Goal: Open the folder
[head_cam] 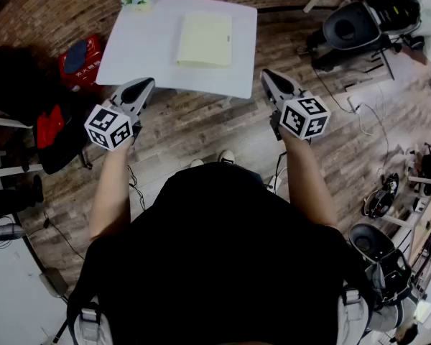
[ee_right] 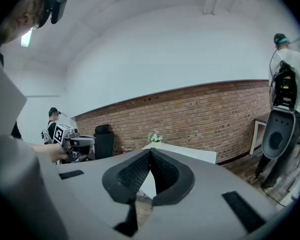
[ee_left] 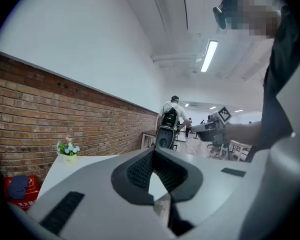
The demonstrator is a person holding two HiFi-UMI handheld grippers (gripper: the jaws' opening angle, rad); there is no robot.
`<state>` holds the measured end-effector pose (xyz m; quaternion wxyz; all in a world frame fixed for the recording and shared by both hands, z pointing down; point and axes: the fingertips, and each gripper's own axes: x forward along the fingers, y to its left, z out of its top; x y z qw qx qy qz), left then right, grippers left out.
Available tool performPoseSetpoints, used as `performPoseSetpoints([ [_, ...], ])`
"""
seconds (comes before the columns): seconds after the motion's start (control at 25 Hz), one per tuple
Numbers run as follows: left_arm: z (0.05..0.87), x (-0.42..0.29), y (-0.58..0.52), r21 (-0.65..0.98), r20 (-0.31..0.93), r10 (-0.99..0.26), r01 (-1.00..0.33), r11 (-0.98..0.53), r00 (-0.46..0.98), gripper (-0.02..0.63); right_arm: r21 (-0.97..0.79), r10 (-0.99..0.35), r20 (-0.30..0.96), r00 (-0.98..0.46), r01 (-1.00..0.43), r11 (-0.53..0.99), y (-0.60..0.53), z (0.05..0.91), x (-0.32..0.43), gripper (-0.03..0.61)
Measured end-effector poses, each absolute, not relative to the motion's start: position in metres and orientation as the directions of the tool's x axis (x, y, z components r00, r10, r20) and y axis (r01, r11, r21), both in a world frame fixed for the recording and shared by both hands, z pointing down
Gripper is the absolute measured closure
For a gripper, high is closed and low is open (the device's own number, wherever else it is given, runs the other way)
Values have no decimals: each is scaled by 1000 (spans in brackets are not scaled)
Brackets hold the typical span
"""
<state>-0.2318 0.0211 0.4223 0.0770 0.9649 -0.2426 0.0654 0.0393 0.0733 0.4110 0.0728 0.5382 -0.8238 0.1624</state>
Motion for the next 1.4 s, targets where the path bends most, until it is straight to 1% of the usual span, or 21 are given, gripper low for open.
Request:
performPoseSetpoints([
  [0.36, 417, -230, 40, 115, 161, -414, -434, -894, 896, 601, -196, -867, 297, -401, -914, 355, 98, 412, 26, 554],
  [0.64, 420, -225, 44, 122, 166, -400, -421, -899, 901, 601, -234, -875, 286, -391, -914, 332, 102, 417, 37, 554],
  [0.84, 417, -221, 42, 120, 171, -410, -432, -894, 896, 601, -246, -872, 271, -408, -905, 347, 98, 415, 40, 554],
  [1.4, 421, -203, 13, 118, 196, -468, -494, -861, 862, 601, -253, -842, 283, -459, -883, 395, 50, 425, 63, 555],
])
